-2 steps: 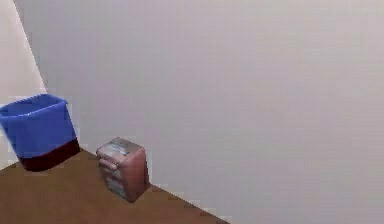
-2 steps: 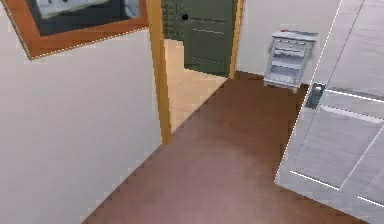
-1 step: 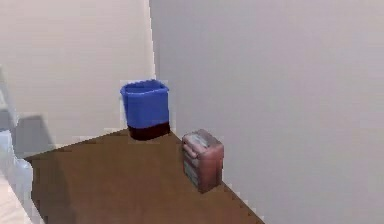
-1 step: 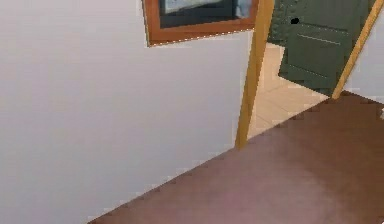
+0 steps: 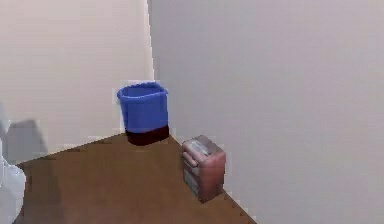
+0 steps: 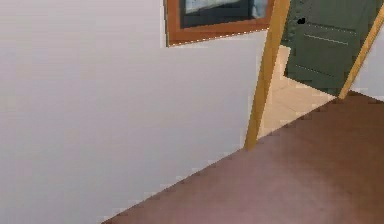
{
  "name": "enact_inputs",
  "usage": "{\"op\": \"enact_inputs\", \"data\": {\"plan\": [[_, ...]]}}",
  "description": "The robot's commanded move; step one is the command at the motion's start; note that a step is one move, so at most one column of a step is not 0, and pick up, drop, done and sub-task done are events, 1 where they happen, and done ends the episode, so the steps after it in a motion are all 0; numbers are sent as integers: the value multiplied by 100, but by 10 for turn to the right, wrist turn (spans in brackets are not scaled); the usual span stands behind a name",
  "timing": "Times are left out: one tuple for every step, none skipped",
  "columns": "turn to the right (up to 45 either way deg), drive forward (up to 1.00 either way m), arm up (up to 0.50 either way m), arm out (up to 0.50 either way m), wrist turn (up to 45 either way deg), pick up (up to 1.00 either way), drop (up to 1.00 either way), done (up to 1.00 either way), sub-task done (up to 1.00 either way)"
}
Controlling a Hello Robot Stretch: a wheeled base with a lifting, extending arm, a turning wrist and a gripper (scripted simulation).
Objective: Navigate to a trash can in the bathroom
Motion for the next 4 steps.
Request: {"op": "enact_inputs", "data": {"plan": [[90, 0, 0, 0, 0, 0, 0, 0, 0], [0, 25, 0, 0, 0, 0, 0, 0, 0], [-390, 0, 0, 0, 0, 0, 0, 0, 0], [0, 100, 0, 0, 0, 0, 0, 0, 0]]}}
